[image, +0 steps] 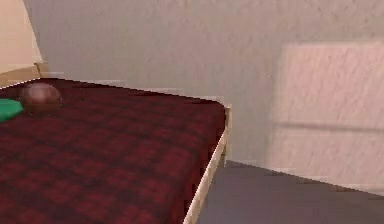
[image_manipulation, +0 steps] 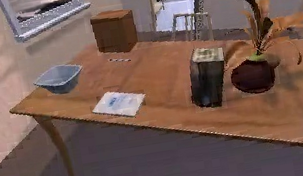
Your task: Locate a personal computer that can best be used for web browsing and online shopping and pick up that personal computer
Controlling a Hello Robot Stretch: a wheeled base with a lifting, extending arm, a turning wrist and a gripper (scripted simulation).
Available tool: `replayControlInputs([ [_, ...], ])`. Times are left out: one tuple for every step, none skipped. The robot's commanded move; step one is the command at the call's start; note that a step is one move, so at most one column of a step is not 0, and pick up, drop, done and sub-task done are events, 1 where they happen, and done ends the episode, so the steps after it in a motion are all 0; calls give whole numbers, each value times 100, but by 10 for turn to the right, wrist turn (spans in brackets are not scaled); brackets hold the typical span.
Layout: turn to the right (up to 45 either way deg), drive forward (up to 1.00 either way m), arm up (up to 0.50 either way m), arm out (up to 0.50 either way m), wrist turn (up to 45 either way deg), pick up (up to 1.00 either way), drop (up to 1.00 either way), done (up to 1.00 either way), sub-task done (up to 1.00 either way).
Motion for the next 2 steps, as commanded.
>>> replayControlInputs([
  [-450, 0, 0, 0, 0, 0, 0, 0, 0],
  [-450, 0, 0, 0, 0, 0, 0, 0, 0],
])
